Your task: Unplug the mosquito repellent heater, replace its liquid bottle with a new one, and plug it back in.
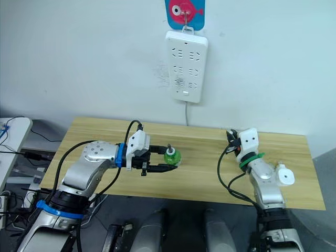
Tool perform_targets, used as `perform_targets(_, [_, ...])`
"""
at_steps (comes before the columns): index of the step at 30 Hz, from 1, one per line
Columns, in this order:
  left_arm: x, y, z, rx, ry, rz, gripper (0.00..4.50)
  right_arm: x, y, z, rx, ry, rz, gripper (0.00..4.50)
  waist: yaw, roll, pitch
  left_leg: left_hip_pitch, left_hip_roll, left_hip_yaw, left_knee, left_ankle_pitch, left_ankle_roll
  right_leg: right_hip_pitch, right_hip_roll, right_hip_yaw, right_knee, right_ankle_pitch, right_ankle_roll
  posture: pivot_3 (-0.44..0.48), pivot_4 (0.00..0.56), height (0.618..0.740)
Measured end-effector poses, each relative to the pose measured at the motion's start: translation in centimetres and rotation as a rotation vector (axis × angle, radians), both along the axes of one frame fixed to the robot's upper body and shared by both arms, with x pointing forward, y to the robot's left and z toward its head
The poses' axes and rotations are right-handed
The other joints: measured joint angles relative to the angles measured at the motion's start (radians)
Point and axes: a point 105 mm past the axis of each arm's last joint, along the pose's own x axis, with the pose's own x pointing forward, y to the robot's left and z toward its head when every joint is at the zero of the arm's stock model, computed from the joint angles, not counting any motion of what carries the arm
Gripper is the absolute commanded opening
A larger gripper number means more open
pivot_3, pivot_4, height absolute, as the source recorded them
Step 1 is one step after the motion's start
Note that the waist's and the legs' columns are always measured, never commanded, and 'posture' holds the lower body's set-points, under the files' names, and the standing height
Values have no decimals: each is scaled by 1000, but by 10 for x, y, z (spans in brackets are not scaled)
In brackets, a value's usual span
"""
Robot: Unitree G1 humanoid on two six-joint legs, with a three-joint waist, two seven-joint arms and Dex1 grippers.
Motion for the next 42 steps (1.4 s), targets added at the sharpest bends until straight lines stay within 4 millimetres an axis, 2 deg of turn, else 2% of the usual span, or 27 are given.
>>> perform_targets(10, [-11, 11, 7, 25, 16, 14, 2205, 12, 2, -37, -9, 46, -70, 282, 12, 1, 0, 0, -1, 2, 0, 0, 0, 1, -2, 2, -1, 0, 0, 199, 321, 740])
perform_targets(15, [-14, 12, 8, 17, 29, 11, 2205, 20, 2, -50, -8, 74, -112, 282, 17, 1, 1, 0, -1, 1, 0, 0, 0, 1, -1, 1, -1, 0, 0, 204, 326, 740])
perform_targets(18, [-13, 11, 9, 16, 29, 13, 2205, 23, 0, -50, -1, 64, -130, 282, 19, 1, 1, 0, -1, 1, 0, 0, 0, 1, -1, 2, -1, 0, 0, 206, 329, 740])
perform_targets(24, [-13, 11, 9, 15, 29, 12, 2205, 20, -3, -57, 3, 81, -142, 2403, 24, 1, 1, 0, -1, 2, 0, 0, 0, 1, -1, 2, -1, 0, 0, 206, 329, 740])
perform_targets(25, [-13, 11, 9, 14, 28, 12, 2205, 20, -3, -56, 3, 80, -138, 2403, 24, 1, 1, 0, -1, 2, 0, 0, 0, 1, -1, 2, -1, 0, 0, 189, 328, 740])
perform_targets(30, [-12, 10, 11, 8, 17, 10, 2205, 14, -1, -33, -14, -3, -87, 2403, 25, 1, 1, 0, -1, 2, 0, 0, 0, 0, -1, 2, -1, 0, 0, 166, 319, 740])
perform_targets(32, [-10, 8, 13, 0, 4, 12, 2205, 10, -1, -12, -34, -56, -57, 2403, 26, 2, 1, 0, -1, 2, 0, 0, 0, 0, -1, 2, -1, 0, 0, 152, 311, 740])
perform_targets(35, [-6, 4, 15, -18, -10, 12, 2205, 1, 11, 31, -47, -146, 43, 2403, 25, 2, 1, 0, 0, 1, 0, 0, 0, 0, -1, 2, -1, 0, 0, 135, 304, 740])
perform_targets(36, [-5, 3, 16, -23, -15, 11, 2205, -6, 20, 49, -48, -162, 126, 2403, 23, 2, 1, 0, 0, 1, 0, 0, 0, 0, -1, 2, -1, 0, 0, 129, 302, 740])
perform_targets(38, [-3, 3, 16, -27, -21, 12, 2205, -19, 34, 70, -33, -149, 273, 2403, 24, 2, 1, -1, 0, 0, 0, 0, 0, 1, -1, 1, -2, 0, 0, 110, 294, 740])
perform_targets(40, [-1, 3, 16, -32, -27, 12, 2205, -36, 47, 82, -35, -90, 436, 2403, 25, 2, 1, -1, 0, 0, 0, 0, 0, 1, -2, 0, -2, 0, 0, 110, 294, 740])
perform_targets(42, [3, 3, 15, -38, -24, 18, 2205, -51, 56, 84, -36, -3, 573, 2403, 25, 2, 1, -1, 0, -1, 0, 0, 0, 1, -2, 0, -2, 0, 0, 94, 284, 740])
